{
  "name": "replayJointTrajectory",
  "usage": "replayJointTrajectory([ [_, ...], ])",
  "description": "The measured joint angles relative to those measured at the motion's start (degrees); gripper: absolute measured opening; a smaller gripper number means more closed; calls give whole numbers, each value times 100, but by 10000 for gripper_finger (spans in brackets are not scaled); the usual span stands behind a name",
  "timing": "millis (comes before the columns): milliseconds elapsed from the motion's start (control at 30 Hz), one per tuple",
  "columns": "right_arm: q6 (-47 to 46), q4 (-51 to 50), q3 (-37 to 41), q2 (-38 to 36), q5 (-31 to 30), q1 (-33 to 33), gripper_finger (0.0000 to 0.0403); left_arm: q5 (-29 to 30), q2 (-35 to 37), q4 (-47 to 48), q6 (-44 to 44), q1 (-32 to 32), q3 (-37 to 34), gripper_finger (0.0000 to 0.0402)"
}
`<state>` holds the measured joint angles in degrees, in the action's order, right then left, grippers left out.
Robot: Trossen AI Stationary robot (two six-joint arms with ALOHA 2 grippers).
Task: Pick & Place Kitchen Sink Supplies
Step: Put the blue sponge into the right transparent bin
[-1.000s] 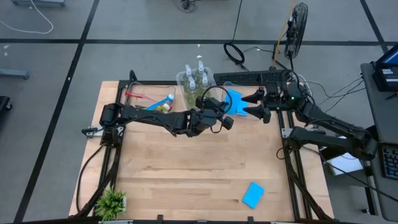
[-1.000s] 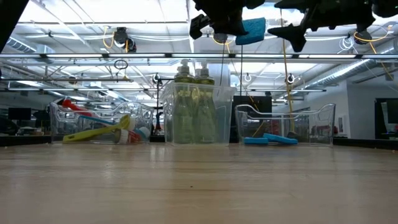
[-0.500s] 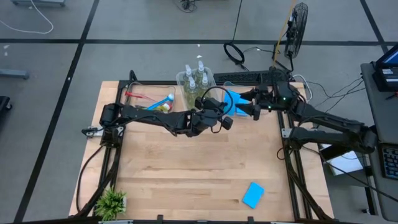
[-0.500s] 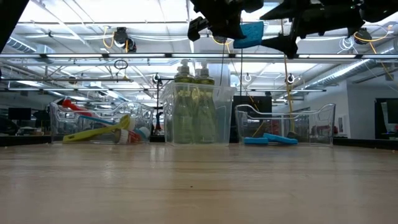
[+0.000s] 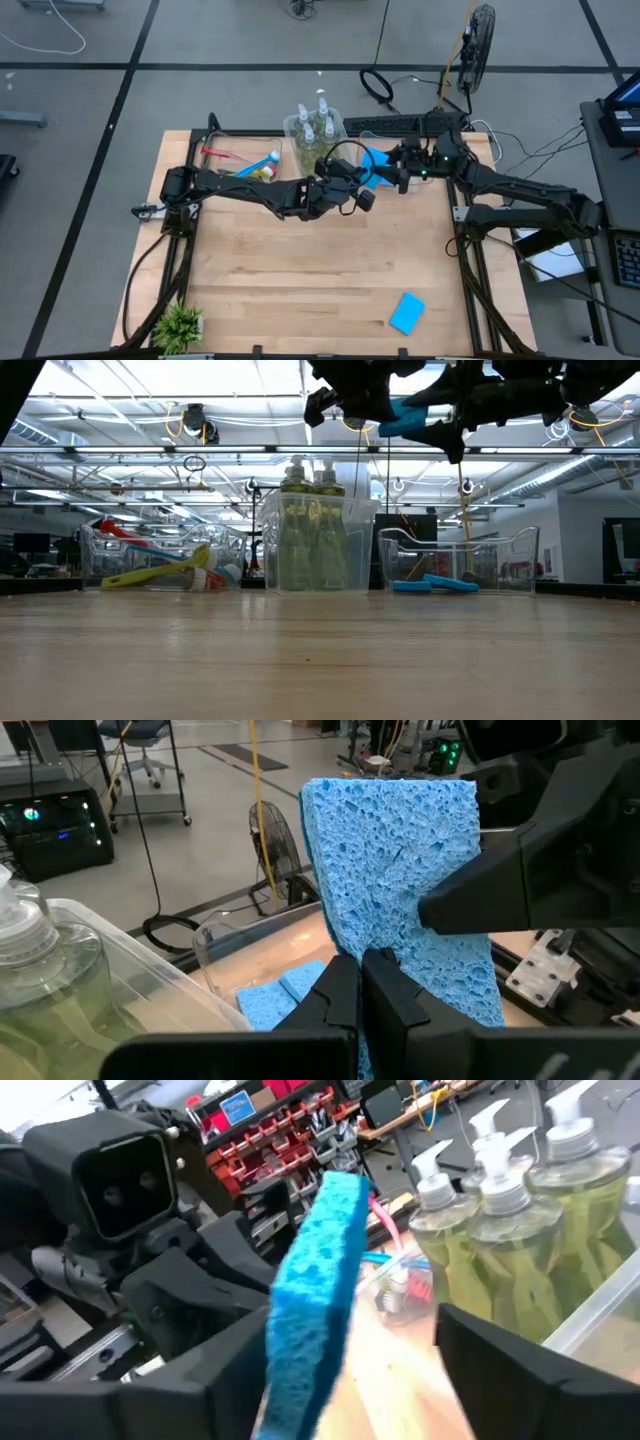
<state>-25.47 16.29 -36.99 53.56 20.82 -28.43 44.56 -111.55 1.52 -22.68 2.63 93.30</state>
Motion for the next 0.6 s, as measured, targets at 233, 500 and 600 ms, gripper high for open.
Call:
replayJointTrajectory([
  [233, 8, -4, 0, -65, 7, 5, 117, 3, 0, 240, -69, 0, -2, 1],
  [500, 211, -203, 2, -268, -135, 5, 12, -15, 0, 305, -19, 4, -2, 28],
  [600, 310, -379, 2, -343, -305, -1, 6, -15, 0, 324, -43, 0, -2, 43],
])
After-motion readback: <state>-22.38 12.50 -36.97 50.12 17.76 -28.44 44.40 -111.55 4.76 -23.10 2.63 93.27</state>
